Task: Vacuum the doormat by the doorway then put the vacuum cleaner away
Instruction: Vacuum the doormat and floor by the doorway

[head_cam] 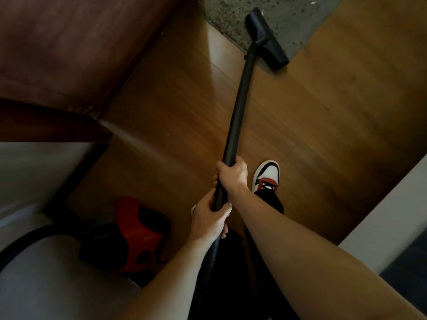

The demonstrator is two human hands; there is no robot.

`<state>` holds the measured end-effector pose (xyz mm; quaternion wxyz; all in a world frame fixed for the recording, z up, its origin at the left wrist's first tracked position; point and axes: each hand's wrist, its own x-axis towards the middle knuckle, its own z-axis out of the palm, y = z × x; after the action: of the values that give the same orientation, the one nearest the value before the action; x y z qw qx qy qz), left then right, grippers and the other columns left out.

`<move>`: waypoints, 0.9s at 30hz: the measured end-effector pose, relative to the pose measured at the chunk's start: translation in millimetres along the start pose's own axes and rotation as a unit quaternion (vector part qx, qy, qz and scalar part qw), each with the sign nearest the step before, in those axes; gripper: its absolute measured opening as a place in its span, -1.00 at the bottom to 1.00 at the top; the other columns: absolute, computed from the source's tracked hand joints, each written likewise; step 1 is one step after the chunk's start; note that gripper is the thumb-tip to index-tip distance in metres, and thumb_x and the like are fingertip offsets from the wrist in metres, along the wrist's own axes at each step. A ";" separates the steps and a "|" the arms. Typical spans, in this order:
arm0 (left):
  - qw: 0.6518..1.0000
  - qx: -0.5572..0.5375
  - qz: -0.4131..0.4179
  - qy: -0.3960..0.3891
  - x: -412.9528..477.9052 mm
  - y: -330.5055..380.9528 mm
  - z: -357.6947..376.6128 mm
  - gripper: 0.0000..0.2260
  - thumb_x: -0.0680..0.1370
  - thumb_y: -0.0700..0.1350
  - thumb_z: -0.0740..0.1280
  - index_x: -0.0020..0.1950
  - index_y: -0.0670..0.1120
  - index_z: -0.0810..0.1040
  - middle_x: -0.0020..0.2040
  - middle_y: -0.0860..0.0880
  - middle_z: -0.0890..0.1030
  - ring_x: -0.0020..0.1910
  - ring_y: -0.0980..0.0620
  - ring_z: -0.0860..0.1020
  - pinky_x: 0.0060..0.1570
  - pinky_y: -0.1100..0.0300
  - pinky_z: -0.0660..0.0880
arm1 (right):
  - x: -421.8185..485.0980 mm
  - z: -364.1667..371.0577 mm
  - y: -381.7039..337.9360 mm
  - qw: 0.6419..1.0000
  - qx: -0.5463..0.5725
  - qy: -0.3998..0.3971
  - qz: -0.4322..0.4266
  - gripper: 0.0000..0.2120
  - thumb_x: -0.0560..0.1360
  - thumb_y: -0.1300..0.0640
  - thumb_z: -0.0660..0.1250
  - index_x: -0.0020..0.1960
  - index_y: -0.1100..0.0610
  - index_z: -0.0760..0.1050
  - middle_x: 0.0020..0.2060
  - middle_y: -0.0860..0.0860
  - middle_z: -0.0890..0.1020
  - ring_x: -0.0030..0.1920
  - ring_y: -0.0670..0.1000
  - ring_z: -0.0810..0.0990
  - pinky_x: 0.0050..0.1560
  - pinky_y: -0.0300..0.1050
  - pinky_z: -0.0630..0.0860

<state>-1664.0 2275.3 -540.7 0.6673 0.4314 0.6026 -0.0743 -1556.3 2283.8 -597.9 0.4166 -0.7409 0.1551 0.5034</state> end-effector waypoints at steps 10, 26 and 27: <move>0.999 -0.040 -0.012 -0.011 22.4 65.7 65.1 -0.74 0.60 -0.23 0.35 -0.03 0.17 0.59 -0.32 -0.06 0.55 -0.55 -0.06 0.42 -0.55 0.17 0.40 | 40.7 -49.7 -64.5 1.000 -0.014 0.004 -0.008 -0.85 0.54 0.23 0.35 0.08 0.16 0.44 -0.40 0.12 0.58 -0.54 0.01 0.52 -0.44 -0.14 0.51; 0.998 -0.047 -0.035 -0.031 24.1 89.7 95.3 -0.82 0.60 -0.21 0.36 0.00 0.09 0.61 -0.30 -0.10 0.53 -0.56 -0.04 0.42 -0.54 0.15 0.40 | 49.4 -83.7 -89.9 1.000 -0.028 0.004 0.006 -0.80 0.57 0.21 0.34 0.16 0.16 0.41 -0.35 0.14 0.60 -0.51 0.01 0.53 -0.44 -0.14 0.53; 0.998 -0.046 -0.037 -0.030 21.0 85.5 91.4 -0.84 0.60 -0.21 0.37 0.02 0.07 0.61 -0.28 -0.12 0.53 -0.56 -0.04 0.42 -0.55 0.16 0.40 | 45.9 -81.0 -85.1 1.000 -0.030 0.003 0.008 -0.79 0.57 0.20 0.35 0.17 0.15 0.41 -0.33 0.14 0.61 -0.50 0.01 0.54 -0.44 -0.14 0.54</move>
<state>-1537.9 2276.1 -526.3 0.7014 0.3753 0.6002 -0.0838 -1430.7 2281.4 -587.0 0.3898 -0.7532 0.1467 0.5092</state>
